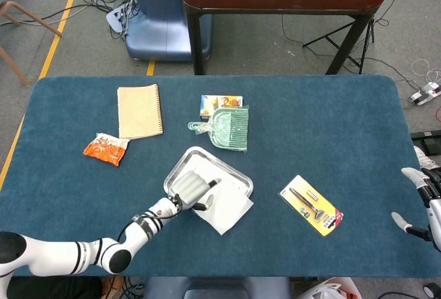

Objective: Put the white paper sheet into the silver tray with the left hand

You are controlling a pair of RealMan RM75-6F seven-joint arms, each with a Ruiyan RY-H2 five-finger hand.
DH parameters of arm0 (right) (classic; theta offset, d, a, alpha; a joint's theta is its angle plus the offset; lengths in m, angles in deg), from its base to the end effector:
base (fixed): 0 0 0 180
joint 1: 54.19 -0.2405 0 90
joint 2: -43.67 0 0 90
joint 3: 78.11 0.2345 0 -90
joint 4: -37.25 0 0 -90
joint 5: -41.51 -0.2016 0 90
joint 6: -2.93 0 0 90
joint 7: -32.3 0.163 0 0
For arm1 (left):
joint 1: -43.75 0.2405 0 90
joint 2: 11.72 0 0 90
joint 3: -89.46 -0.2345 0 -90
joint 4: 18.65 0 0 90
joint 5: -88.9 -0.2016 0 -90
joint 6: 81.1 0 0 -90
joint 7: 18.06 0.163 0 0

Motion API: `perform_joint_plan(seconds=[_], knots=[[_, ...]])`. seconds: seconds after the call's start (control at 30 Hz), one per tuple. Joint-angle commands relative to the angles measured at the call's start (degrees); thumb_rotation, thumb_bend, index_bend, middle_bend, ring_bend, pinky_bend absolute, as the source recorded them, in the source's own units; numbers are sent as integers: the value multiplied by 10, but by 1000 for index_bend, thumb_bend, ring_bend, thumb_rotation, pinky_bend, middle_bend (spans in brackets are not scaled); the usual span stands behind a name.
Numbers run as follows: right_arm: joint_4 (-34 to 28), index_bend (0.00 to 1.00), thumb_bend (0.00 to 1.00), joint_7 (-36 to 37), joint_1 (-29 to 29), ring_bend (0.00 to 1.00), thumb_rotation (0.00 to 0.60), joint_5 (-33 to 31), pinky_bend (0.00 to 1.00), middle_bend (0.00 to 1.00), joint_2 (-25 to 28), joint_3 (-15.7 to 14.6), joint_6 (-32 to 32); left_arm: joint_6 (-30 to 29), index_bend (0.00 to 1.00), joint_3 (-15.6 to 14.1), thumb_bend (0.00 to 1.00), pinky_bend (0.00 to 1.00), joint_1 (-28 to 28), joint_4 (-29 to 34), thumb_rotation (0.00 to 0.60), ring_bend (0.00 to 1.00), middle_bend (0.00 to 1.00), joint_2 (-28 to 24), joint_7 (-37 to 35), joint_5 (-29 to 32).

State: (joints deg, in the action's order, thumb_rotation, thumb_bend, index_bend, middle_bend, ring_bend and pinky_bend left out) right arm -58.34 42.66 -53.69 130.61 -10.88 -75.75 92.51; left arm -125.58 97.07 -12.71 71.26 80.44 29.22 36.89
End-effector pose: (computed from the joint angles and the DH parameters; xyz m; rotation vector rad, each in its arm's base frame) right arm -0.2917 -0.1686 0.2075 1.3205 -0.9356 0.9661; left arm -0.0528 0.3173 -0.0739 -2.3069 -0.5545 -0.6663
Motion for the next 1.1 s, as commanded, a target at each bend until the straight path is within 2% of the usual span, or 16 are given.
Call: perform_joint_plan(seconds=[0.03, 0.57, 1.1], knots=[[1, 164, 188, 1, 0, 97, 600, -1, 106, 175, 0, 0, 0, -5, 129, -8, 554, 1000, -25, -11, 7, 1000, 1000, 10, 23, 36], [9, 164, 188, 10, 3, 96, 600, -3, 106, 174, -4, 0, 2, -45, 136, -31, 553, 1000, -92, -45, 43, 1000, 1000, 52, 93, 151], [16, 164, 188, 17, 9, 96, 600, -3, 106, 174, -7, -1, 10, -101, 141, -44, 554, 1000, -125, -63, 60, 1000, 1000, 69, 151, 251]])
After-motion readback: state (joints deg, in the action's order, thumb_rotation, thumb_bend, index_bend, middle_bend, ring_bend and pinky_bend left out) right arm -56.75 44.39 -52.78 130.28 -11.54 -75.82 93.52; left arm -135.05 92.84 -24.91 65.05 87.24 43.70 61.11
